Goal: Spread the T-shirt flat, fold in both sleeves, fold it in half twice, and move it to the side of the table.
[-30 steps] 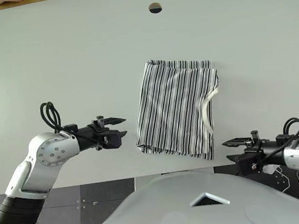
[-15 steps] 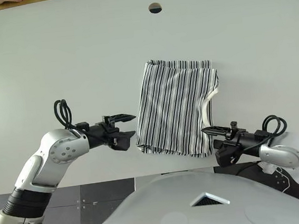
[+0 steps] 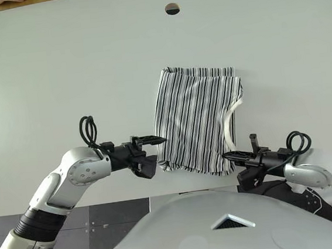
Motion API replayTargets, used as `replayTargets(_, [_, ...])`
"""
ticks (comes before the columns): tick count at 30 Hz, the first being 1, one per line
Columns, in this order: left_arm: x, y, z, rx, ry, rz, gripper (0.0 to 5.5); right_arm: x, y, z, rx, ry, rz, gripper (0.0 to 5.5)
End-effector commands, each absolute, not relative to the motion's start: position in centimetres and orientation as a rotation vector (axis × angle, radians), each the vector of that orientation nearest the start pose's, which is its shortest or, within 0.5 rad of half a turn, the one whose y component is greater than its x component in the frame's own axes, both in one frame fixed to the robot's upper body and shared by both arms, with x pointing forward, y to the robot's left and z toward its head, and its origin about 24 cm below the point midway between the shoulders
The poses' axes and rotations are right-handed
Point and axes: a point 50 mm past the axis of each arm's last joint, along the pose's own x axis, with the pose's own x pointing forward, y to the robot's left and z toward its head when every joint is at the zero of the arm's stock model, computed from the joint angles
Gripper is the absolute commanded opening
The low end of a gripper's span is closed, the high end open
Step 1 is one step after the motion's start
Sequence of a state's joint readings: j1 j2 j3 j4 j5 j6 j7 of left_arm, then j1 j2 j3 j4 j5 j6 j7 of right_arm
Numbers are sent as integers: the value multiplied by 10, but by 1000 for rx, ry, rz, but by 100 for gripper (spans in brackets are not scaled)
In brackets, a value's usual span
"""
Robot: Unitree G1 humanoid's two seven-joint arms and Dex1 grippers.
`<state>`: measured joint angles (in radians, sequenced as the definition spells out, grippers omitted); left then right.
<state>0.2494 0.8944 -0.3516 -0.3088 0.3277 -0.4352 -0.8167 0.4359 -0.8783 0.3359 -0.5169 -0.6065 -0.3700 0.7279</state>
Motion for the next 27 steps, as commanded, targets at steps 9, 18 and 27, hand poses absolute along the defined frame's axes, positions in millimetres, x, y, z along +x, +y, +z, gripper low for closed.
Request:
replayTargets(9, [133, 180, 27, 1114, 231, -1606, 75, 119, -170, 51, -1185, 170, 1403, 10])
replayTargets(18, [171, 162, 79, 680, 163, -1348, 12, 155, -175, 103, -751, 171, 1225, 10])
replayTargets(27, [201, 156, 81, 550, 272, -1162, 12, 185, -169, 101, -636, 216, 1139, 10])
